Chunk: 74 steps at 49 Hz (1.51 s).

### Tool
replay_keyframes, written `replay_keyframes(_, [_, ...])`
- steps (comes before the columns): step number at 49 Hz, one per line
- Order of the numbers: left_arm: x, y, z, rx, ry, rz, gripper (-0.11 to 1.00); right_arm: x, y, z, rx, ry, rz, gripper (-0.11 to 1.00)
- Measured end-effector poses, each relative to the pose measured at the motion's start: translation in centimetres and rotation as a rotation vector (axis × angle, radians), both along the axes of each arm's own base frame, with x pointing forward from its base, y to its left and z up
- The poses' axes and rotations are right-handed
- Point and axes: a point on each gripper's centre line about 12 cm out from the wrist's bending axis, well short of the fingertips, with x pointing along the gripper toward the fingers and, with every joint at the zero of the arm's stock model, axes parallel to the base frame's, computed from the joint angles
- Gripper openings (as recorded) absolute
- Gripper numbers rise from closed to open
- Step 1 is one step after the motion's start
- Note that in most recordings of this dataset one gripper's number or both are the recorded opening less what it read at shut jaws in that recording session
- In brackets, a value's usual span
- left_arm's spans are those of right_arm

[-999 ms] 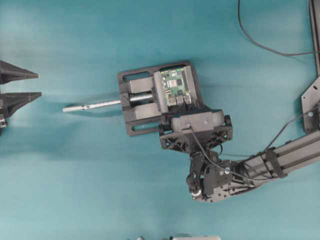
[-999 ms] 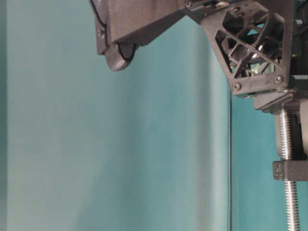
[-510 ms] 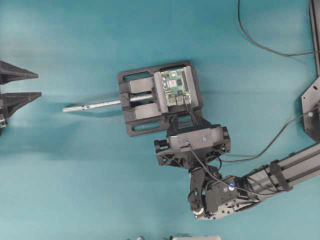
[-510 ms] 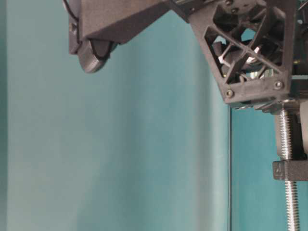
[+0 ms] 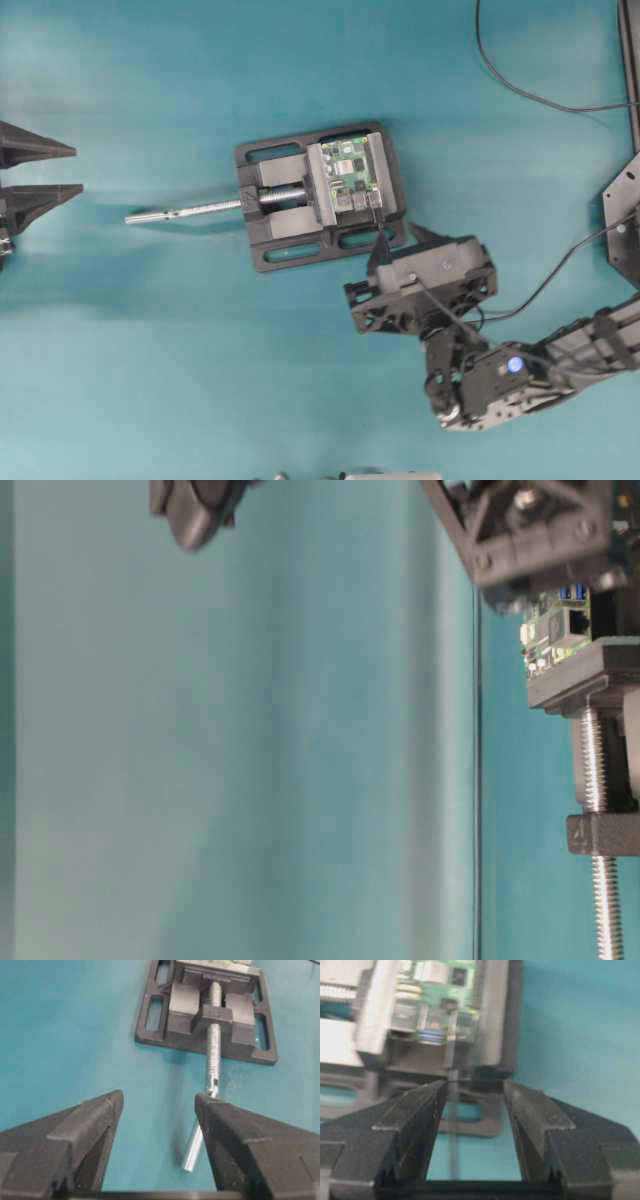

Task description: Insert the USB into the fixed PCB.

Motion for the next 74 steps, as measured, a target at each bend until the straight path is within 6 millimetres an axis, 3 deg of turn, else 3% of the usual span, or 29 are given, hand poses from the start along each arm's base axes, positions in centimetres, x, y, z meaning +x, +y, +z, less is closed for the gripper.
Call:
replay_keyframes(17, [0.0, 0.0, 0.0, 0.0, 0.0, 0.002, 0.75, -3.9, -2.1, 0.1, 0.031, -0.019, 0.175, 0.57])
replay_keyframes(54, [0.0, 0.0, 0.0, 0.0, 0.0, 0.002, 0.75, -12.5, -6.9, 4.4, -0.004, -0.132, 0.863, 0.56])
replay_keyframes(64, [0.0, 0.0, 0.0, 0.001, 0.0, -0.001, 0.75, -15.5, -8.2, 5.4, 0.012, -0.205, 0.979, 0.49])
replay_keyframes(74, [0.0, 0.0, 0.0, 0.0, 0.0, 0.002, 0.75, -18.8, -8.6, 5.2, 0.029, -0.303, 1.143, 0.32])
